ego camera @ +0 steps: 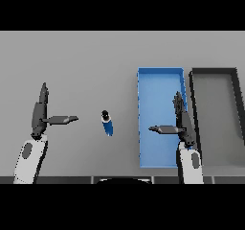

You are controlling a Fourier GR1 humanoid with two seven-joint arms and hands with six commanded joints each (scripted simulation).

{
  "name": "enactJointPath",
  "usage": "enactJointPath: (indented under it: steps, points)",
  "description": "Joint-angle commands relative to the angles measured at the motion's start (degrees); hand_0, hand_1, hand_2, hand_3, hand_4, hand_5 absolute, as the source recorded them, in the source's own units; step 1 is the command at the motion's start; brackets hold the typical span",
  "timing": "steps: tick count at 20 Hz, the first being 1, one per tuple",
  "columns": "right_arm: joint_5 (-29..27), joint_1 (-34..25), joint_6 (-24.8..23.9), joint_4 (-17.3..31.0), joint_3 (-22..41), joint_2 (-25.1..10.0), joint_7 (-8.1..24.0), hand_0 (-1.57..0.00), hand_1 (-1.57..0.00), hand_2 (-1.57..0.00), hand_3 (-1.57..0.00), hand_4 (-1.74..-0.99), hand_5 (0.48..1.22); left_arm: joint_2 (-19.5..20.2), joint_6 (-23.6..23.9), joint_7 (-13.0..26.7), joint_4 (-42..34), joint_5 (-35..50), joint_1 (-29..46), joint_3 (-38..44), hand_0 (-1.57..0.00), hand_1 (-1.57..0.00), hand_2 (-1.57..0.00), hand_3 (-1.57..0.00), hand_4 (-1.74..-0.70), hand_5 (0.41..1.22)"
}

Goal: Pick up the blue pipe and place it into the blue bin.

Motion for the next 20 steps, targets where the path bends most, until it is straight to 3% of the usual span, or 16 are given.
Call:
enactJointPath:
  steps: [1, 6, 7, 8, 10, 16, 18, 20]
  points:
    - [-0.06, -0.21, -0.06, 0.13, -0.1, -0.05, 0.15, 0.0, 0.0, 0.0, 0.0, -1.21, 0.594, -0.07, 0.05, -0.12, 0.12, -0.01, -0.2, 0.01, 0.0, 0.0, 0.0, 0.0, -0.97, 0.594]
    - [-0.4, -2.0, 0.07, 1.55, -0.92, -0.64, 0.54, 0.0, 0.0, 0.0, 0.0, -1.21, 0.594, -0.65, 0.31, 0.15, 0.96, -0.21, -1.82, -0.08, 0.0, 0.0, 0.0, 0.0, -0.97, 0.594]
    - [3.99, -1.72, 1.51, 0.1, 1.25, -4.88, -2.18, 0.0, 0.0, 0.0, 0.0, -1.21, 0.594, 3.41, -6.79, -2.03, 0.86, -0.57, -1.78, -2.37, 0.0, 0.0, 0.0, 0.0, -0.97, 0.594]
    - [6.95, -1.08, 2.1, -0.47, 2.83, -6.89, -3.81, 0.0, 0.0, 0.0, 0.0, -1.206, 0.592, 6.37, -11.7, -3.6, 1.72, -0.32, -2.28, -3.0, 0.0, 0.0, 0.0, 0.0, -0.97, 0.595]
    - [9.87, 0.06, 2.68, -2.27, 4.64, -8.75, -4.7, 0.0, 0.0, 0.0, 0.0, -1.195, 0.588, 8.93, -16.85, -5.74, 3.5, -0.43, -2.38, -3.81, 0.0, 0.0, 0.0, 0.0, -0.97, 0.596]
    - [11.53, 0.93, 3.05, -3.96, 5.63, -10.03, -3.65, 0.0, 0.0, 0.0, 0.0, -1.181, 0.58, 11.83, -22.72, -9.79, -0.47, 0.53, 0.14, -5.62, 0.0, 0.0, 0.0, 0.0, -0.97, 0.586]
    - [10.55, 0.91, 3.49, -3.98, 5.47, -9.66, -3.1, 0.0, 0.0, 0.0, 0.0, -1.194, 0.579, 12.88, -25.25, -9.25, -4.17, 0.83, 1.47, -7.65, 0.0, 0.0, 0.0, 0.0, -0.98, 0.578]
    - [10.13, 1.1, 3.57, -4.71, 5.56, -9.29, -2.94, 0.0, 0.0, 0.0, 0.0, -1.209, 0.581, 13.31, -26.22, -5.73, -6.73, 0.0, 1.53, -9.99, 0.0, 0.0, 0.0, 0.0, -1.0, 0.548]
